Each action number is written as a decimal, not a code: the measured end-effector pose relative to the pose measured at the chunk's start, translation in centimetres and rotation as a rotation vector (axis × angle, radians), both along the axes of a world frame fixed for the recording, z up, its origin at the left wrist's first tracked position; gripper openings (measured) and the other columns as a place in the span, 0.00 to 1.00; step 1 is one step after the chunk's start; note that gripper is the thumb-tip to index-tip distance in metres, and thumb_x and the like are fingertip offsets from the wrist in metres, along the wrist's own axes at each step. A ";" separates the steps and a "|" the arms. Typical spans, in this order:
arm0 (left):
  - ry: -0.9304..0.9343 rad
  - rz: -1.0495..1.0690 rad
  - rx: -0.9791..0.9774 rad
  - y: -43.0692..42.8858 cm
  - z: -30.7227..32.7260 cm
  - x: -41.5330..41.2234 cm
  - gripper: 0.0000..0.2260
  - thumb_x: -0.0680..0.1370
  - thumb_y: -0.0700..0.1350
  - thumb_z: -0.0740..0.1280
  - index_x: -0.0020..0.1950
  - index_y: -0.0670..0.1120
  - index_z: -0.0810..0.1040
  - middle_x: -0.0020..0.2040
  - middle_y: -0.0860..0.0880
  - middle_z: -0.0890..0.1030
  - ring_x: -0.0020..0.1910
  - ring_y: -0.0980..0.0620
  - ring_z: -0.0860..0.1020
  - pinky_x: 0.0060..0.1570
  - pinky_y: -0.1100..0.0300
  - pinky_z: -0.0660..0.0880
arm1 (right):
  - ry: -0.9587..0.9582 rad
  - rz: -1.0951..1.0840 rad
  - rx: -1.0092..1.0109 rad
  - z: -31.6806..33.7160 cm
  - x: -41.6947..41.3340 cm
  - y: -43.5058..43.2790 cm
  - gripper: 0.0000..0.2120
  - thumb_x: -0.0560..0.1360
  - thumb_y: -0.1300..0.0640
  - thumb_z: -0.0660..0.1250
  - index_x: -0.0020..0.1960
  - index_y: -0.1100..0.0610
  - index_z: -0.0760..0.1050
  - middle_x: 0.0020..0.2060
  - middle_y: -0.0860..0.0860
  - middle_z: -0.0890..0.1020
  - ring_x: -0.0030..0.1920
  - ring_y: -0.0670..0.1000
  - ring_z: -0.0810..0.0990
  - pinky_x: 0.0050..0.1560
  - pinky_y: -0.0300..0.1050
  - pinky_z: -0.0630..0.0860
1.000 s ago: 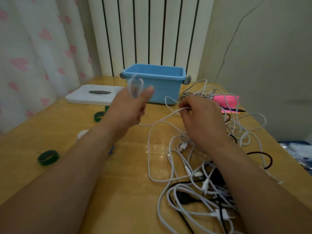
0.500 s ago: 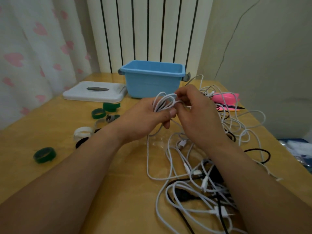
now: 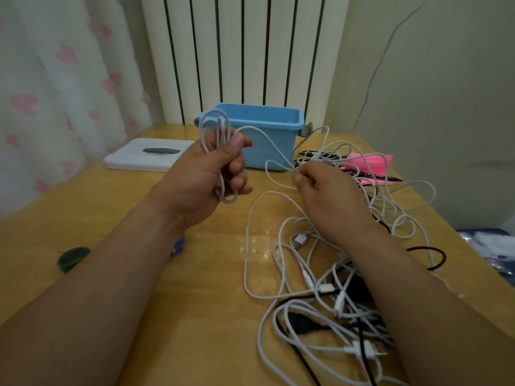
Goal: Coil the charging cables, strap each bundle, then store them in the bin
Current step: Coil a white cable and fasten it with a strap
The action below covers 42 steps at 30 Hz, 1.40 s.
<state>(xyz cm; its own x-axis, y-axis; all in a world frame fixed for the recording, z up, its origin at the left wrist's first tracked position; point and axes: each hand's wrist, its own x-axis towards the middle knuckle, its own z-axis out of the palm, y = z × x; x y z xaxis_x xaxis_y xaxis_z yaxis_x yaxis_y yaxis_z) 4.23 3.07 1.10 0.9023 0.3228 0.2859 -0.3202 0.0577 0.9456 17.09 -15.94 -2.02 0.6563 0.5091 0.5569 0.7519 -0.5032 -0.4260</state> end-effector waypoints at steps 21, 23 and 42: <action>-0.069 0.276 -0.033 -3.2 -1.6 1.9 0.10 0.89 0.47 0.61 0.57 0.44 0.79 0.42 0.44 0.85 0.47 0.44 0.85 0.58 0.44 0.82 | -0.137 0.149 -0.120 -0.2 -2.0 2.0 0.04 0.81 0.54 0.66 0.53 0.49 0.79 0.46 0.48 0.86 0.49 0.56 0.83 0.52 0.54 0.77; -0.128 0.291 -0.009 -3.0 -1.1 1.7 0.10 0.90 0.47 0.60 0.57 0.44 0.77 0.35 0.47 0.79 0.39 0.47 0.82 0.54 0.44 0.84 | -0.138 0.139 -0.132 -0.1 -1.9 1.9 0.05 0.80 0.55 0.66 0.53 0.49 0.79 0.47 0.48 0.85 0.50 0.56 0.83 0.53 0.55 0.77; -0.234 0.654 0.090 0.1 2.0 -1.3 0.14 0.89 0.53 0.62 0.50 0.46 0.78 0.30 0.48 0.70 0.27 0.52 0.66 0.26 0.57 0.64 | -0.189 -0.195 -0.195 0.3 0.6 0.4 0.08 0.79 0.58 0.66 0.54 0.48 0.81 0.53 0.48 0.82 0.59 0.57 0.77 0.63 0.59 0.70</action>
<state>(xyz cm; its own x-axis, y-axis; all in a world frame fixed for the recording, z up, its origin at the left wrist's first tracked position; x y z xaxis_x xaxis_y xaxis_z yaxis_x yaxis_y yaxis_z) 2.94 3.12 3.13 0.4427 0.7444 0.4999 -0.4583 -0.2913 0.8397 17.72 -15.54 -1.68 0.6466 0.4925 0.5825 0.6895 -0.7040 -0.1702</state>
